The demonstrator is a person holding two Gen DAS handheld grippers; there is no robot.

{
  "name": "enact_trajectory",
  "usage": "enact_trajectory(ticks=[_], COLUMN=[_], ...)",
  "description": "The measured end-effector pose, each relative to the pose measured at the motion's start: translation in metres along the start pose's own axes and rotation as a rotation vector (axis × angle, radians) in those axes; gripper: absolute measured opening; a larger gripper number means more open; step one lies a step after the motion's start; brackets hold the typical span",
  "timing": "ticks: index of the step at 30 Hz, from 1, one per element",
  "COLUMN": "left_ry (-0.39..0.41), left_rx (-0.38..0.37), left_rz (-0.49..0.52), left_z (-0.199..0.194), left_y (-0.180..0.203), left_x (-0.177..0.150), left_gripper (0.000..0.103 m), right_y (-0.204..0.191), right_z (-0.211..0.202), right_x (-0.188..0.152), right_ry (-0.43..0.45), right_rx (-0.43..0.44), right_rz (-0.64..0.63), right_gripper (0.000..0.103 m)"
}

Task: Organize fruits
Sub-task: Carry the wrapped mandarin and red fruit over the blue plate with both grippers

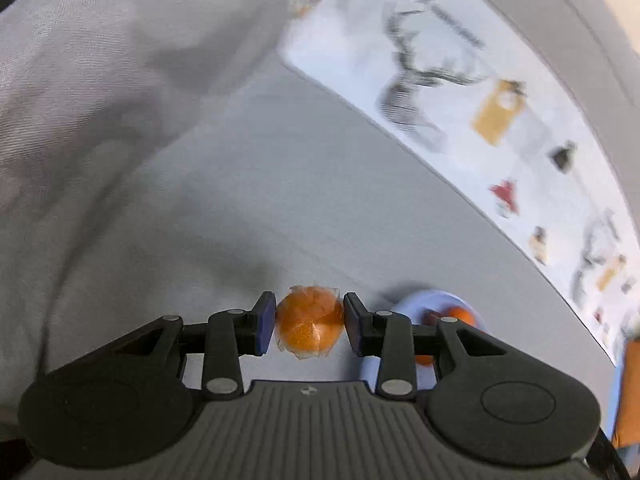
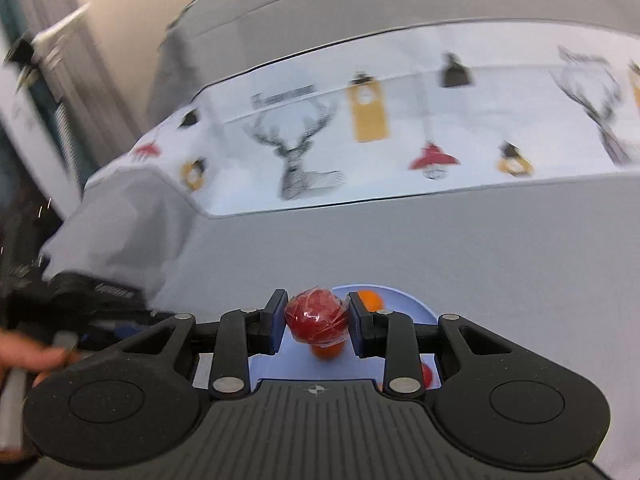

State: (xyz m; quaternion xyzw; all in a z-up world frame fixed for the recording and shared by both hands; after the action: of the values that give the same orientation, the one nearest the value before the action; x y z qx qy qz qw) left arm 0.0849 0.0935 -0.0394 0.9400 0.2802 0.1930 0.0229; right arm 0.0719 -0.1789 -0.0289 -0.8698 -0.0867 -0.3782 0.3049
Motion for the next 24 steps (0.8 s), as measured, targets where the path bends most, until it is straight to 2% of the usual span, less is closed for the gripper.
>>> enact_trajectory(ticks=[3, 5, 11, 20, 24], left_ry=[0.083, 0.129, 0.188, 0.184, 0.17], left_rx=[-0.042, -0.039, -0.012, -0.025, -0.072], left_rz=[0.097, 0.163, 0.256, 0.264, 0.247], left_z=[-0.013, -0.014, -0.009, 0.003, 0.004], left_y=[0.022, 0.031, 0.05, 0.063, 0.065], left_x=[-0.01, -0.015, -0.014, -0.013, -0.012], left_gripper=[0.041, 0.041, 0.041, 0.041, 0.041], right_y=[0.007, 0.011, 0.025, 0.033, 0.031], right_z=[-0.007, -0.007, -0.007, -0.003, 0.002], right_x=[-0.003, -0.011, -0.016, -0.018, -0.021], right_ry=[0.028, 0.012, -0.013, -0.018, -0.035], right_rx=[-0.022, -0.052, -0.092, -0.103, -0.107], right_rz=[-0.006, -0.05, -0.095, -0.1, -0.119], right_gripper=[0.033, 0.033, 0.033, 0.033, 0.033])
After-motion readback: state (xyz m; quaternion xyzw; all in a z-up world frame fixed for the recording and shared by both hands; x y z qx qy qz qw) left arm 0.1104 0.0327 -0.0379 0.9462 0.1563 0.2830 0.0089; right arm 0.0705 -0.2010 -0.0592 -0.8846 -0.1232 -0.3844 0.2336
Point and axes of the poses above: each gripper's, at about its wrist camera, not at the fingertips, and z roughly the way its jaws point, y to its right, x to its top, the point moved 6 cm from there along z, roughly the way its jaws point, and after that the axes turned 13 degrees about x, right-handed, at the moved point
